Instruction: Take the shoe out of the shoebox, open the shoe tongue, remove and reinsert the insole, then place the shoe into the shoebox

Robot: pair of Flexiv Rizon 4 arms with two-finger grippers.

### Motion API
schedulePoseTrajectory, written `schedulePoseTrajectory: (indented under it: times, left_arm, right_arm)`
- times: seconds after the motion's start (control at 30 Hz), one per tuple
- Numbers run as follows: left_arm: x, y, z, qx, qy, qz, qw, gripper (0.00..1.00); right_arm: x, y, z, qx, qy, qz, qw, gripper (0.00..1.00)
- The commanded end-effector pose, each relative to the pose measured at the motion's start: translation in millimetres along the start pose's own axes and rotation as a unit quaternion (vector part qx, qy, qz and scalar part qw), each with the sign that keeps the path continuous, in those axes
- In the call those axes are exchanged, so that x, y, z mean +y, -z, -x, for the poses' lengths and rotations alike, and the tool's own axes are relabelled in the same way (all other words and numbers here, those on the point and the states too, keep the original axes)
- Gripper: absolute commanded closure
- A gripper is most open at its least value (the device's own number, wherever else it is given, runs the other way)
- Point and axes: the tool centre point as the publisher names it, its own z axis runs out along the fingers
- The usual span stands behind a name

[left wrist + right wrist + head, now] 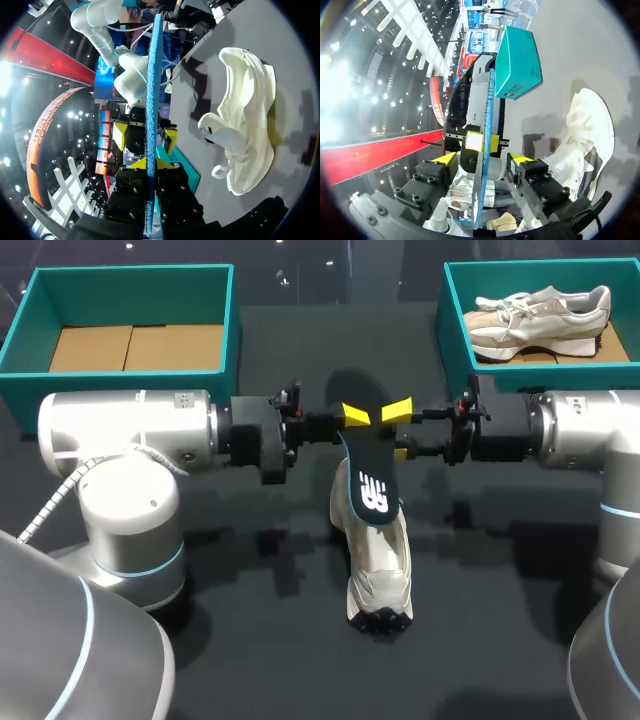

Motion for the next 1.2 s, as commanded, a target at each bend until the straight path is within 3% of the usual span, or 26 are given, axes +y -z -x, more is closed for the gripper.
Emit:
schedulePoseTrajectory:
  times: [0.03, 0.13, 0.57, 0.63, 0.73, 0.9, 1.0, 1.03, 1.2]
  left_arm:
    - [-16.0, 29.5, 3.5, 0.006, 0.007, -0.011, 1.0, 1.0]
    - [-27.7, 40.3, 7.7, 0.029, -0.021, -0.008, 0.999, 1.0]
    - [-27.7, 40.3, 7.7, 0.029, -0.021, -0.008, 0.999, 1.0]
    - [-29.4, 41.9, 8.7, 0.031, -0.01, -0.009, 0.999, 1.0]
    - [-33.7, 48.0, 10.8, 0.041, 0.014, -0.015, 0.999, 1.0]
    - [-43.5, 62.6, 13.8, 0.041, 0.09, -0.046, 0.994, 1.0]
    - [-53.2, 76.1, 15.6, 0.023, 0.1, -0.08, 0.991, 1.0]
    - [-54.9, 82.1, 13.8, 0.029, 0.062, -0.055, 0.996, 1.0]
    - [-54.9, 82.1, 13.8, 0.029, 0.062, -0.055, 0.996, 1.0]
  right_arm:
    - [-2.7, 23.8, -7.2, -0.011, 0.03, 0.004, 0.999, 0.0]
    - [-0.6, 29.0, -5.9, -0.011, 0.033, 0.008, 0.999, 0.0]
    - [-0.6, 29.0, -5.9, -0.011, 0.033, 0.008, 0.999, 0.0]
    - [-4.7, 27.8, -8.6, -0.062, 0.087, -0.023, 0.994, 0.0]
    - [-11.2, 36.7, -9.9, -0.091, 0.162, -0.047, 0.981, 0.0]
    - [-19.5, 55.5, -3.8, -0.095, 0.268, -0.062, 0.957, 0.0]
    - [-19.9, 69.1, 7.2, -0.122, 0.27, -0.05, 0.954, 0.0]
    - [-19.9, 69.1, 7.2, -0.122, 0.27, -0.05, 0.954, 0.0]
    - [-19.9, 69.1, 7.2, -0.122, 0.27, -0.05, 0.954, 0.0]
